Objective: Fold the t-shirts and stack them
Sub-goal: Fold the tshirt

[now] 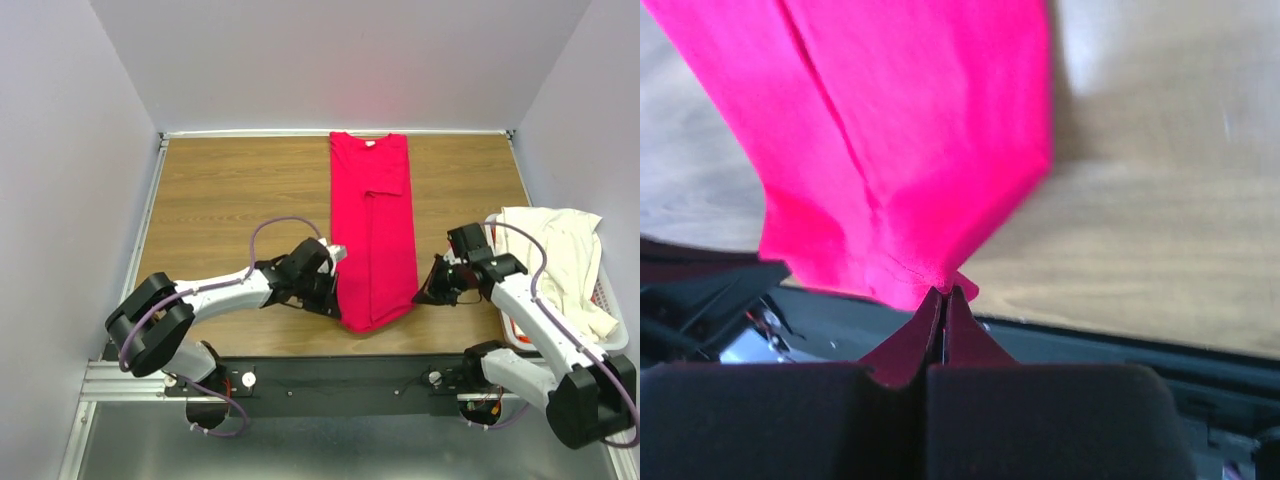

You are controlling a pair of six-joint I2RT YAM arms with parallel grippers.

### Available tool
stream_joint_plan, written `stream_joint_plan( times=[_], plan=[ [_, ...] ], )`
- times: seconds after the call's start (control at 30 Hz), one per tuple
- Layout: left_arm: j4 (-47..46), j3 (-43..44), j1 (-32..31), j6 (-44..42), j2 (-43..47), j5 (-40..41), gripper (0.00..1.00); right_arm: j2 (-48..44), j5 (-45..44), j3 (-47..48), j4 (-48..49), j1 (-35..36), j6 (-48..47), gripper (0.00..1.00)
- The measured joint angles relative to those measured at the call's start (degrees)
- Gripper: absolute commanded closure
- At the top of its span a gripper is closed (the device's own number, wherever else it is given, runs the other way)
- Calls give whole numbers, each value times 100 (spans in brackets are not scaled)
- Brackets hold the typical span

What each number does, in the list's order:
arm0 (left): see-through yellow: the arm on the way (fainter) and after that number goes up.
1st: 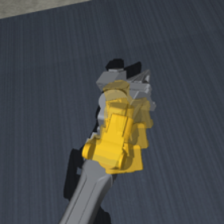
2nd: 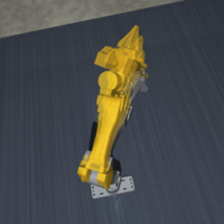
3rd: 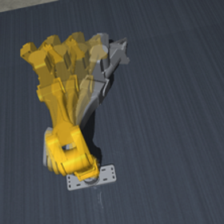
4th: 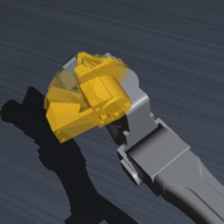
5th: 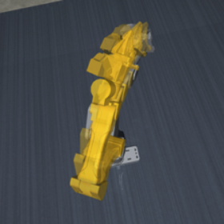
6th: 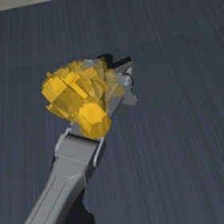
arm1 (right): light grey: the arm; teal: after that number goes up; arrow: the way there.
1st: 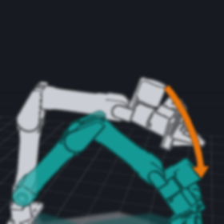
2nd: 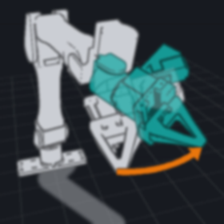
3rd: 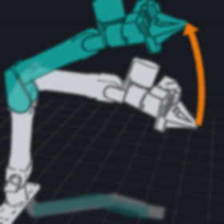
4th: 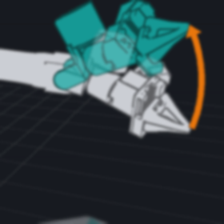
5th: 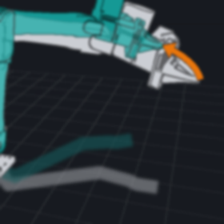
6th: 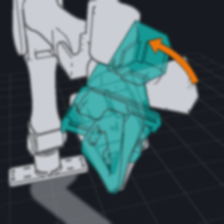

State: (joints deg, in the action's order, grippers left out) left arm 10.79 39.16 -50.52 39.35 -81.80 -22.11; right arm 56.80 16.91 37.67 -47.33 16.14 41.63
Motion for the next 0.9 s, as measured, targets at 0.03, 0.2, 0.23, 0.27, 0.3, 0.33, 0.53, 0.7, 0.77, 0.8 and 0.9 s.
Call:
stream_joint_plan(
  times=[0.03,0.2,0.23,0.27,0.3,0.33,0.53,0.7,0.77,0.8,0.9],
  plan=[
    [31,229,50,-63,-44,24,100,105,-31,70,72,0,-13,100],
    [129,1204,413,-382,-584,175,100,1051,-382,490,835,0,-72,100],
    [179,1377,516,-431,-704,210,100,1226,-466,566,988,0,-72,100],
    [190,1613,636,-487,-881,240,100,1493,-586,728,1207,0,-68,100],
    [181,1777,710,-535,-1005,267,100,1615,-649,817,1325,0,-68,100],
    [205,1967,811,-577,-1147,308,100,1814,-750,949,1537,0,-66,99],
    [254,2697,1263,-728,-1659,505,100,2675,-1467,1698,2269,0,-52,100],
    [262,3187,1517,-809,-2120,629,100,3377,-1849,2205,2618,0,-52,100],
    [267,3353,1631,-822,-2328,658,100,3622,-1950,2380,2688,0,-52,100],
    [302,3456,1674,-826,-2435,673,100,3740,-2009,2474,2726,-2,-52,100],
    [358,3779,1762,-837,-2702,732,100,4019,-2120,2726,2793,-2,-52,100]
  ],
)
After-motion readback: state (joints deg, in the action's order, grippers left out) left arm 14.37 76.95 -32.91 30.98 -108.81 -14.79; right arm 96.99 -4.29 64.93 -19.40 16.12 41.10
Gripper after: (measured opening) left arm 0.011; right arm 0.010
